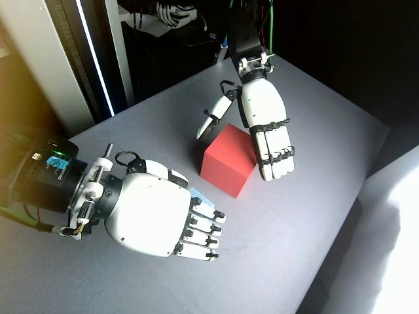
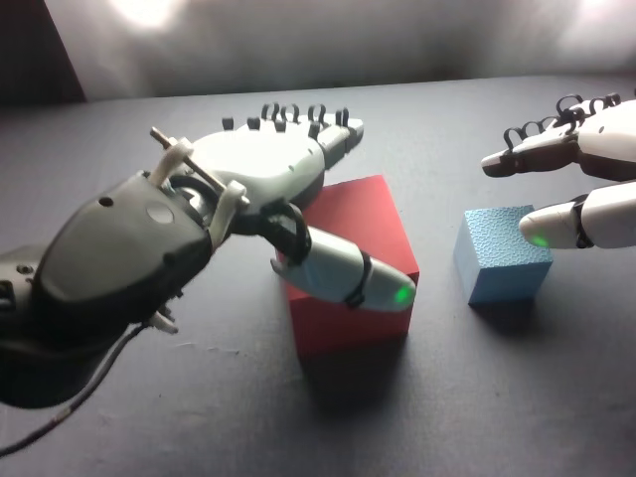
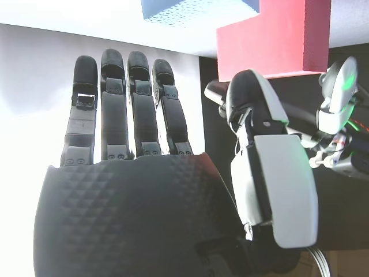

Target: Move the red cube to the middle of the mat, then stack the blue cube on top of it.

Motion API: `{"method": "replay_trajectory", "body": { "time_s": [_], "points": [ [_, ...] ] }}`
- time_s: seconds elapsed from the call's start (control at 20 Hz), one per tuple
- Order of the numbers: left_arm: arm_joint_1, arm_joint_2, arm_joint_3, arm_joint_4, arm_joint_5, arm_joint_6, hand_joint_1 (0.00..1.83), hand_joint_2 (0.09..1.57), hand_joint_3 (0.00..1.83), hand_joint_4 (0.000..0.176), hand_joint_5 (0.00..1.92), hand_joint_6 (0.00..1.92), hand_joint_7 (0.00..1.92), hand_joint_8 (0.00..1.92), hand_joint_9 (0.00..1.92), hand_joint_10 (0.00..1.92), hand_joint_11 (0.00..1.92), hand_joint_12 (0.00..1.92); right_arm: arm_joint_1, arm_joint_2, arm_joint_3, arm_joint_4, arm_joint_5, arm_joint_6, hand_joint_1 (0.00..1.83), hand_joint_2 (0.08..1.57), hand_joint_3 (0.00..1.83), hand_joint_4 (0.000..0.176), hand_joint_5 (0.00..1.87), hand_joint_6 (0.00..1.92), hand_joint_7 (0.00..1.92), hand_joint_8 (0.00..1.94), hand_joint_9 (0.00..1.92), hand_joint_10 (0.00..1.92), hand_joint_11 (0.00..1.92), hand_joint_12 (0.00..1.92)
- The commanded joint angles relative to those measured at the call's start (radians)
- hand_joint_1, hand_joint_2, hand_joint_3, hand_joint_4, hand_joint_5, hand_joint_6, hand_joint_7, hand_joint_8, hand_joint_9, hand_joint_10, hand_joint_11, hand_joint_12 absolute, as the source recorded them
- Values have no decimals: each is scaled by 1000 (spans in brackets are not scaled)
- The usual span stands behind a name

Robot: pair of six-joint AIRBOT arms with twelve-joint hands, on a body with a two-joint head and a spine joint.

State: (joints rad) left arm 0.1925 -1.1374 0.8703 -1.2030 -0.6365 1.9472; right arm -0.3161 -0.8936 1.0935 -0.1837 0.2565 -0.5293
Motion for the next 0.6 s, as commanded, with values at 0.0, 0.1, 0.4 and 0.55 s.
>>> {"method": "replay_trajectory", "body": {
  "time_s": [0.0,0.1,0.4,0.55],
  "points": [
    [-18,18,-2,38,-41,7,456,745,0,0,0,0,0,0,0,0,0,0,5,10,4,14,107,1,325,1289,0,0,318,1,330,1,312,0,0,709],
    [-39,32,0,23,-25,22,435,746,0,0,0,0,0,0,0,0,0,0,-2,10,4,14,109,1,350,1272,0,0,308,1,331,2,328,5,0,719],
    [-86,128,18,27,138,55,431,751,0,0,0,0,0,0,0,0,0,0,-11,9,4,14,109,1,406,1217,0,0,220,3,241,0,239,0,0,593],
    [-96,185,37,51,225,50,413,768,5,0,0,0,0,0,0,0,0,0,-12,2,4,15,108,1,452,1189,0,0,238,2,216,1,203,1,0,573]
  ]
}}
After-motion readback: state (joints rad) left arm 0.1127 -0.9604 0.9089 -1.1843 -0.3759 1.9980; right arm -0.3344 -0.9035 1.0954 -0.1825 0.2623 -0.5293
